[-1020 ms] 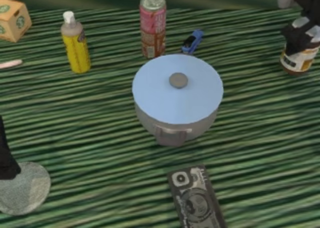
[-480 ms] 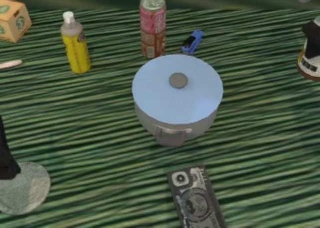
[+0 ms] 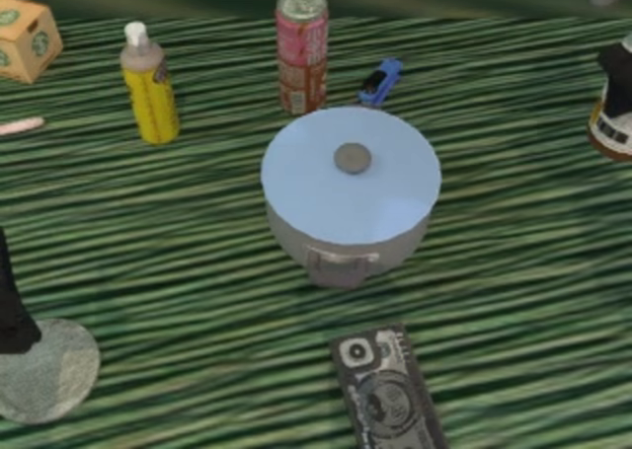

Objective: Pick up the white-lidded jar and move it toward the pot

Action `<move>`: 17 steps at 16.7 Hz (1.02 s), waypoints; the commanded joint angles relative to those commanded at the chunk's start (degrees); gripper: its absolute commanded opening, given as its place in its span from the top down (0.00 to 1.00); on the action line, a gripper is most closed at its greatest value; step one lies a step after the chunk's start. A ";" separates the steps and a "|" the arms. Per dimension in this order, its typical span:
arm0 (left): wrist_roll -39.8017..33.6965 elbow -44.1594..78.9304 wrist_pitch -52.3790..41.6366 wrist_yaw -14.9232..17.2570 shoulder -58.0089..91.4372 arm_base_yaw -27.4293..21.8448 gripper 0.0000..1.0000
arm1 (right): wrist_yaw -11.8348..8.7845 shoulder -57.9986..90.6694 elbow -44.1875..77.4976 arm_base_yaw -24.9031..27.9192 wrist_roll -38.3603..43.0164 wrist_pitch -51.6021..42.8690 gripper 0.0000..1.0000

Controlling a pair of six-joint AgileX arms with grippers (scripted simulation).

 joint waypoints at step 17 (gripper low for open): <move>0.00 0.00 0.00 0.00 0.00 0.00 0.00 | 9.72 -5.06 -18.72 15.61 52.14 15.41 1.00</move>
